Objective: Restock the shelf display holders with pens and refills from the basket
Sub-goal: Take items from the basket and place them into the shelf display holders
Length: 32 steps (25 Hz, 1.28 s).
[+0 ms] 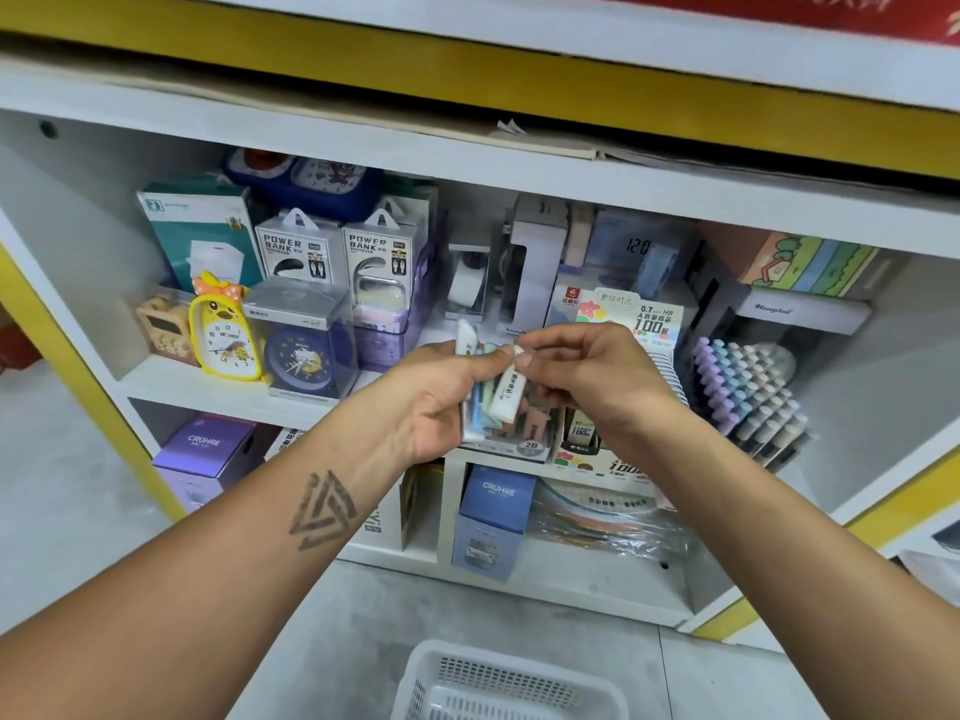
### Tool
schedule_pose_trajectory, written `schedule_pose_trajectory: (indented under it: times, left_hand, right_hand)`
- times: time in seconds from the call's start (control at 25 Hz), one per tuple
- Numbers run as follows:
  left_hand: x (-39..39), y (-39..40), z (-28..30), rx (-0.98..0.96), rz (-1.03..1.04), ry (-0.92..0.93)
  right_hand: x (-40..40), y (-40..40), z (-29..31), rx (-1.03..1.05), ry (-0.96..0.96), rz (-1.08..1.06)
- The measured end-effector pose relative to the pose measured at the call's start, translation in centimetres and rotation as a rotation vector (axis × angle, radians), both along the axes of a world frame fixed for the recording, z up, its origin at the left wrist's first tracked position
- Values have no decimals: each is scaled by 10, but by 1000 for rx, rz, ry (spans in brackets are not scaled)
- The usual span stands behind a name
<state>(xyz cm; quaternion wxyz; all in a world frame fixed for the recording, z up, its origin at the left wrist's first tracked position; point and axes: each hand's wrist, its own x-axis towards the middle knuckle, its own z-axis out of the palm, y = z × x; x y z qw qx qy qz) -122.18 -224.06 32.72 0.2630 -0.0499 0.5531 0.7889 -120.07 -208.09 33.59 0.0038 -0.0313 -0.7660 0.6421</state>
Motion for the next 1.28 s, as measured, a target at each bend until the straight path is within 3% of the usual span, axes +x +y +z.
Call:
schedule_pose_trajectory:
  times: [0.12,0.2,0.44,0.72,0.88,1.28]
  left_hand:
    - [-7,-8,3,-2,61,-50]
    - [-16,-18,6,9,136,-103]
    - [-28,-34,7,84,237,-152]
    - [-37,-27,-1,109,255,-180]
    - [-42,-24,-1,95,283,-167]
    - [-45,-22,-8,35,315,-142]
  right_hand:
    - [-6,9,8,-86,22,-59]
    - [-13,16,11,-24,105,-138]
    - [-33,20,-6,514,366,-249]
    - [-62,1,-23,901,584,-223]
    - [-74,-12,-30,1075,569,-78]
    - [-80,-22,-34,1352,356,59]
